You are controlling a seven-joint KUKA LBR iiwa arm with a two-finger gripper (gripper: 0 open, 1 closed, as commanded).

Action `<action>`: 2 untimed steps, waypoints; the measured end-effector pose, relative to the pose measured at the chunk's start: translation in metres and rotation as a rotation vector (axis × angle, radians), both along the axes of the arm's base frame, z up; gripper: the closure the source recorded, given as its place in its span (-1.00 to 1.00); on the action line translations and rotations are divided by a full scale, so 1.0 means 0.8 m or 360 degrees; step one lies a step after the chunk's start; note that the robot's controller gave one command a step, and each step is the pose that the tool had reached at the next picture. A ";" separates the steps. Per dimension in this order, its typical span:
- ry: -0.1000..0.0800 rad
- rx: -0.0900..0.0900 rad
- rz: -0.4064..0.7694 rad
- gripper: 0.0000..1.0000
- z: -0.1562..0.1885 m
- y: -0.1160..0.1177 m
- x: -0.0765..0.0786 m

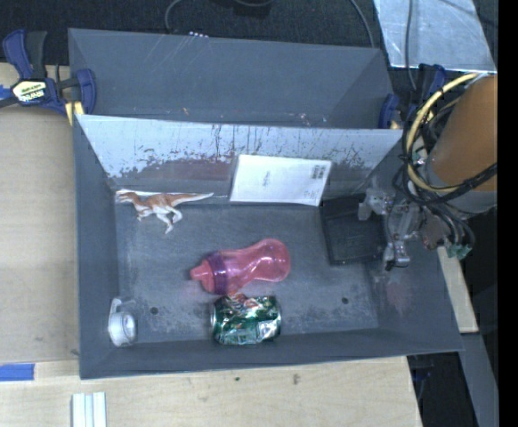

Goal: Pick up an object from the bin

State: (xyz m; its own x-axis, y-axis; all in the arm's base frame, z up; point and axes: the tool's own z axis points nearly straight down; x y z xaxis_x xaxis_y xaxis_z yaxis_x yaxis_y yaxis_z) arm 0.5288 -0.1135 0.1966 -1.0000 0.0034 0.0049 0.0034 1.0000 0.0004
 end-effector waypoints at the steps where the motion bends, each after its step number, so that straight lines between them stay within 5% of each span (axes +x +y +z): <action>1: -0.0014 -0.0002 0.0004 -1.00 0.006 0.001 0.002; 2: -0.0024 -0.0006 -0.0003 -1.00 -0.043 0.026 0.022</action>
Offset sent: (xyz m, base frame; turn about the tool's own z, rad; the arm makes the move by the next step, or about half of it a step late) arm 0.0285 0.0455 -0.0806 -0.0011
